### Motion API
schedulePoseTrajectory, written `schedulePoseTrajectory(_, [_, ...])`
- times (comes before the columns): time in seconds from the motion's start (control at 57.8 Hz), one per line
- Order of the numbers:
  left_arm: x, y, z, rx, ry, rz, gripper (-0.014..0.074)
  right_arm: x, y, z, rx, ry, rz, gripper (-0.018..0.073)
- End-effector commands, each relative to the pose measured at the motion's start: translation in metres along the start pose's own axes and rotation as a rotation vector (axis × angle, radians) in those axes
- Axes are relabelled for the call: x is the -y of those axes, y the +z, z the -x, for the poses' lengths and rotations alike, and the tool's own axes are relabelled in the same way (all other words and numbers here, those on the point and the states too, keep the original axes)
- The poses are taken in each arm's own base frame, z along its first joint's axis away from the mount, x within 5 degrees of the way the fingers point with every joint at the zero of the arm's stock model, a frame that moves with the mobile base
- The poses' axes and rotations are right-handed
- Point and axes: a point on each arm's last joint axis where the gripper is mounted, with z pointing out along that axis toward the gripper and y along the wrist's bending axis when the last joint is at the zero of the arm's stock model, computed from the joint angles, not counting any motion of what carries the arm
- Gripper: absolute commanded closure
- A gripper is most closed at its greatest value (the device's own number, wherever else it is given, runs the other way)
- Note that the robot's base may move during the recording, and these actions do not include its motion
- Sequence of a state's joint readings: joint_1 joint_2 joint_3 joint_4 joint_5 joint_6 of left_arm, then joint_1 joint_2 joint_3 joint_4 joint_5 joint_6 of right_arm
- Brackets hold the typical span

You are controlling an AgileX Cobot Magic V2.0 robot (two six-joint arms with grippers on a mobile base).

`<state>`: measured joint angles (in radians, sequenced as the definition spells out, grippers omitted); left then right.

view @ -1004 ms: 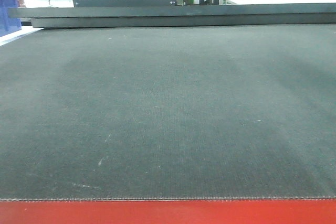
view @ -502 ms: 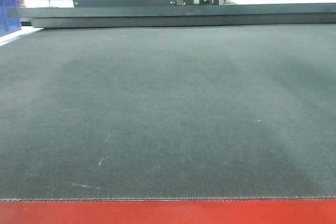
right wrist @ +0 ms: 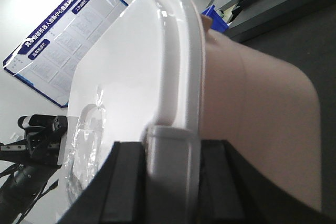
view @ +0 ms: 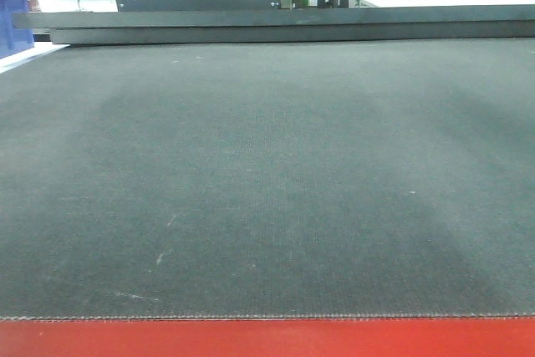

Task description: Grab white bin and place on right shelf

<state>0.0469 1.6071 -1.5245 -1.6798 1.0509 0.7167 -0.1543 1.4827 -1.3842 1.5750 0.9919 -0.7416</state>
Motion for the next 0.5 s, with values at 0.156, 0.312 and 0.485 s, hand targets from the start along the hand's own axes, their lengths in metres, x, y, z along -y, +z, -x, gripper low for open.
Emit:
schedulePoseTrajectory(0.156, [0.0627,-0.001,-0.0162,-0.146,0.031,-0.306,0.0713,-0.051,-0.0048,-0.0069,-0.074,-0.044,0.233,0.0503])
schedulePoseTrajectory(0.312, [0.0627,-0.001,-0.0162,-0.146,0.031,-0.306,0.0713,-0.0503,-0.0046,-0.006,-0.064,-0.043,0.224,0.0503])
schedulePoseTrajectory(0.485, [0.0627,-0.001,-0.0162,-0.146,0.031,-0.306,0.0713,-0.0503,-0.0046,-0.006,-0.064,-0.043,0.224,0.0503])
